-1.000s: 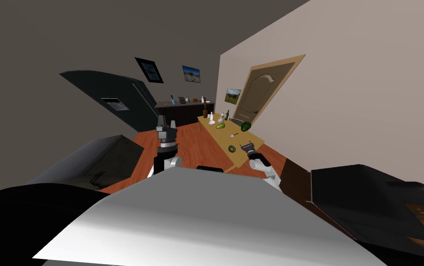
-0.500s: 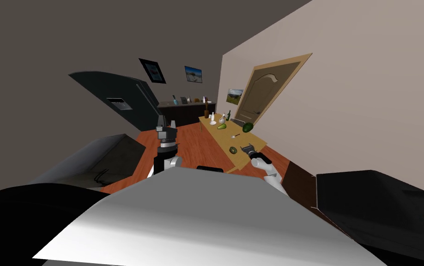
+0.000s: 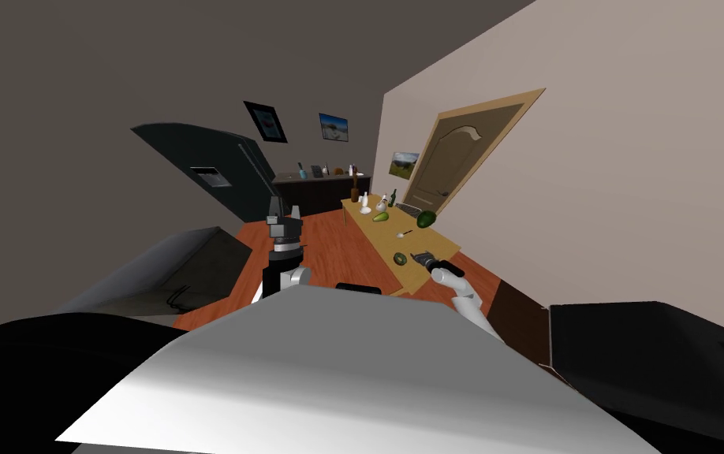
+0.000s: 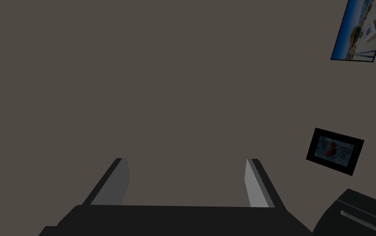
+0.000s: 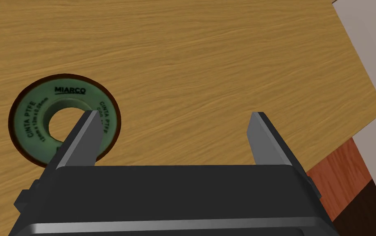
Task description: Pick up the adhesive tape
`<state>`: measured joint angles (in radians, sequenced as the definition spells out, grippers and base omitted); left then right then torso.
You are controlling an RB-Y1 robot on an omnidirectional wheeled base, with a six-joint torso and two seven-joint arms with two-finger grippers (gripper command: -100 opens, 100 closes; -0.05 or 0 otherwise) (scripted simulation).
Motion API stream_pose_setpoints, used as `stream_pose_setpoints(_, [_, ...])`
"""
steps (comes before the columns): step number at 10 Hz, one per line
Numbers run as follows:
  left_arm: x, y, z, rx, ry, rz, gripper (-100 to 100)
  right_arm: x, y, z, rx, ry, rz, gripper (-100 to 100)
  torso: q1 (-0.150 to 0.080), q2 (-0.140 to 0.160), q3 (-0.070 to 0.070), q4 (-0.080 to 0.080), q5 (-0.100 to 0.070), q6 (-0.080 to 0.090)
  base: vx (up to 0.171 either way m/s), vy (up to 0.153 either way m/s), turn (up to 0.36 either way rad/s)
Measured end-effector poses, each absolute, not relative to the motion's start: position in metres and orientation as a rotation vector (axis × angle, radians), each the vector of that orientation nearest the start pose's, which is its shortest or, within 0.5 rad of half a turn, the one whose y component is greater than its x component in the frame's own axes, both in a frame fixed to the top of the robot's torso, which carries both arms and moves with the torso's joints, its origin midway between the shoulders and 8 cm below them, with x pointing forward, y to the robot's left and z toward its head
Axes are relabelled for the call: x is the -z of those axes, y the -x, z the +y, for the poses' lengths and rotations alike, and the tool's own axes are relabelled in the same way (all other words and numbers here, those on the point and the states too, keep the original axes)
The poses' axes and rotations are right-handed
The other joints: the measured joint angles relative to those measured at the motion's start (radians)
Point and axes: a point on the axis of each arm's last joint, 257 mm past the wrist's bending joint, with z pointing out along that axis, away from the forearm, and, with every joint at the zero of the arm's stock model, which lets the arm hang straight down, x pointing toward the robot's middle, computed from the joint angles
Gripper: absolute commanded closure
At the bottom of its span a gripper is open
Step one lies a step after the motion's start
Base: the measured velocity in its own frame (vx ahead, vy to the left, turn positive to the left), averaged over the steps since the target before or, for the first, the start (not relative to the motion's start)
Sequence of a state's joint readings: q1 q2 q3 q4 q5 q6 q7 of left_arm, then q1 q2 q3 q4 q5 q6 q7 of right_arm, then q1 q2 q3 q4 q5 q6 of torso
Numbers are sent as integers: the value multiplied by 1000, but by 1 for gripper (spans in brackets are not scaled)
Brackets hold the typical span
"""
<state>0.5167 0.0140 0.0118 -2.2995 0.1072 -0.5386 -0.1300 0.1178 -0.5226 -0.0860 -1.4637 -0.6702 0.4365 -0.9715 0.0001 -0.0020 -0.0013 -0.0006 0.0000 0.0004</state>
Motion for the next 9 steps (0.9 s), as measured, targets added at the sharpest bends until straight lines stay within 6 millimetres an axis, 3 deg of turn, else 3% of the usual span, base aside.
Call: stream_pose_setpoints(9, [-35,-329,295,1239,633,559,0,433,-420,-466,1076,2984,44,-100,0,0,0,0,0,0,27,-4,49])
